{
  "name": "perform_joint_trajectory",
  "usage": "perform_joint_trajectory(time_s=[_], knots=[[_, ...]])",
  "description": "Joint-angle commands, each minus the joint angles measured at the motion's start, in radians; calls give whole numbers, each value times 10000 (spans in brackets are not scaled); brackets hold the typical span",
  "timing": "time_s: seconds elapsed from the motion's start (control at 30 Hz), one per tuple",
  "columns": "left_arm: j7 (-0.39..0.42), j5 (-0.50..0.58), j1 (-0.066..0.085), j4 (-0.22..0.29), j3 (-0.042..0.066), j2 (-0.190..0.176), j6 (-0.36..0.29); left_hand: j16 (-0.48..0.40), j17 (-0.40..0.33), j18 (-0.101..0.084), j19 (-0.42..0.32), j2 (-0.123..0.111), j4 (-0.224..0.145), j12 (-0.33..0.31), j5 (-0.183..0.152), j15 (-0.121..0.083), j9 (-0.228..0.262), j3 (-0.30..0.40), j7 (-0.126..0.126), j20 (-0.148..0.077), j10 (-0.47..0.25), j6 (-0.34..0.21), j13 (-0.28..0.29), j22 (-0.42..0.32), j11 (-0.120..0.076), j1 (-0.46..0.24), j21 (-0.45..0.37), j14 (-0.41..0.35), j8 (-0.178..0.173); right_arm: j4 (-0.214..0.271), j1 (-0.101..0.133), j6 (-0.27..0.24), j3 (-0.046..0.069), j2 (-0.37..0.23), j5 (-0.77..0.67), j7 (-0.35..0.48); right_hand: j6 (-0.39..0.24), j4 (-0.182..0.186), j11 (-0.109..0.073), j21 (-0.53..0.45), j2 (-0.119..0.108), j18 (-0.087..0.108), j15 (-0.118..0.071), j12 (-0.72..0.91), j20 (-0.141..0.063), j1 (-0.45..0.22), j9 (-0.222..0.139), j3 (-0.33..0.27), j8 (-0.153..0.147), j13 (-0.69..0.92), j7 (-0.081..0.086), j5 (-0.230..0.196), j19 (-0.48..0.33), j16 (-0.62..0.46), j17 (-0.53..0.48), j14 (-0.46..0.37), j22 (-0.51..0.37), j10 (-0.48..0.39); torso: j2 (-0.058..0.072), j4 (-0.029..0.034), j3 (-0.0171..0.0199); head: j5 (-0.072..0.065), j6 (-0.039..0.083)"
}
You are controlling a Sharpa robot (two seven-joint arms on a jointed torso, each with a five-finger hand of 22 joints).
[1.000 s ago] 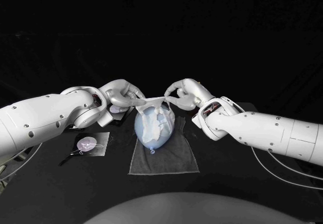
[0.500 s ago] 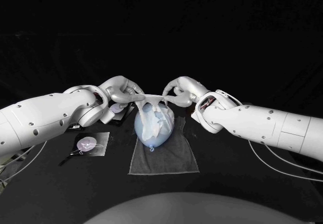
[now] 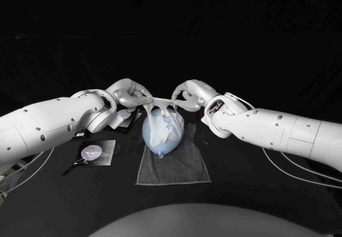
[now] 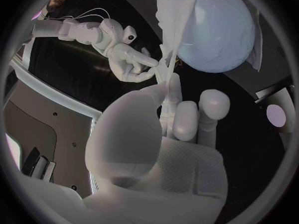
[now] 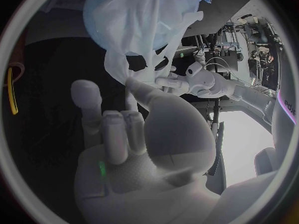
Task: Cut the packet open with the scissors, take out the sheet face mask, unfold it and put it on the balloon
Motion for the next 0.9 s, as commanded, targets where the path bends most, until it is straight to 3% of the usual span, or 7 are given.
perform_joint_trajectory(time_s=[0.03,0.23,0.47,0.9], knots=[[-601,-459,26,-62,14,48,382,35,6,-101,72,58,11,54,47,-9,584,36,22,-23,-50,4,7,10,11,36,21,72,49,-176,9,-701,4,61,-224,-333,14,-2,-57,-35,65,68,-52,36,8,-37,271,75,45,2627,52,25,-51,34,2626,1080,5,1061,2,-1,7,2,1],[-967,-736,28,-89,13,106,792,33,4,-102,73,46,1,73,47,-10,595,45,20,-23,-69,-2,25,10,11,37,19,72,54,-289,9,-334,4,174,-130,-413,13,-5,-57,-64,64,74,-52,36,8,-39,276,80,49,2627,52,25,-65,34,2626,1080,-23,1061,-4,-7,0,-14,1],[-1243,-809,27,-138,11,170,816,30,-1,-99,68,41,-4,84,47,-11,601,51,21,-22,-79,-6,35,-5,11,37,11,71,56,-416,9,63,4,270,-281,-703,11,-6,-56,-78,60,77,-52,36,8,-45,280,83,51,2627,53,25,-73,34,2626,1080,-36,1061,-5,-2,0,-25,1],[-1434,-778,24,-247,0,273,-338,33,17,-100,75,54,2,119,47,-10,615,71,29,-24,-92,-17,63,2,16,22,13,79,59,-1016,8,267,-3,661,-531,-917,-28,-9,-49,-189,47,101,-44,36,6,-80,301,106,53,2627,63,25,-133,34,2626,1080,-139,1061,4,4,-7,-28,1]])
